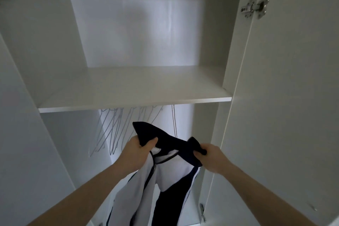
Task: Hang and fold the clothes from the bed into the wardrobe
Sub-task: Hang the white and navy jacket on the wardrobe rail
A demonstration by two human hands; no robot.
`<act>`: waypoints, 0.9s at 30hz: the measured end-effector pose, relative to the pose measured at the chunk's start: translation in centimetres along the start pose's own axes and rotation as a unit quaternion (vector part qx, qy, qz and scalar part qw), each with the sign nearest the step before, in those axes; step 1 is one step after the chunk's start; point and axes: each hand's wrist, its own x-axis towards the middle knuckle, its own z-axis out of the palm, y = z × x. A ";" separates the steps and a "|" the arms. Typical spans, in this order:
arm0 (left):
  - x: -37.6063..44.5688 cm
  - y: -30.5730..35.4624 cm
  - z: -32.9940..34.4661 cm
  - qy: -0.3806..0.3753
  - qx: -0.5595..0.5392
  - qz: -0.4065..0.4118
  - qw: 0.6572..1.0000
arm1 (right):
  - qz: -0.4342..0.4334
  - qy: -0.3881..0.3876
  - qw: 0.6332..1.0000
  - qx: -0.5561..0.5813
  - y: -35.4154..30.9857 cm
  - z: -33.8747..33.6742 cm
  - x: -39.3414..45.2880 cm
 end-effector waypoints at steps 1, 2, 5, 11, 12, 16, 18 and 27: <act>0.7 0.0 -0.1 -0.001 -0.001 -0.003 1.000 | 0.015 -0.016 1.000 -0.001 0.2 0.6 1.8; 1.5 -0.4 -0.1 -0.001 0.001 -0.006 1.000 | 0.023 -0.024 0.999 -0.008 0.4 1.1 3.7; 3.5 -1.1 -0.1 0.021 0.009 -0.033 0.999 | 0.046 -0.052 0.997 0.018 0.7 2.6 9.2; 5.6 -3.2 0.0 0.059 0.035 -0.087 0.994 | 0.080 -0.073 0.993 0.041 0.3 5.5 19.5; 5.9 -3.7 0.0 0.066 0.038 -0.096 0.992 | 0.087 -0.080 0.992 0.038 0.4 6.4 20.8; 5.9 -4.8 0.0 0.082 0.038 -0.124 0.988 | 0.106 -0.092 0.989 0.036 1.2 9.7 24.1; 6.0 -5.1 0.1 0.098 0.032 -0.144 0.984 | 0.104 -0.090 0.990 0.030 1.5 11.1 25.4; 5.5 -5.5 -0.6 0.111 0.001 -0.161 0.981 | 0.058 0.054 0.977 0.197 0.7 12.4 27.1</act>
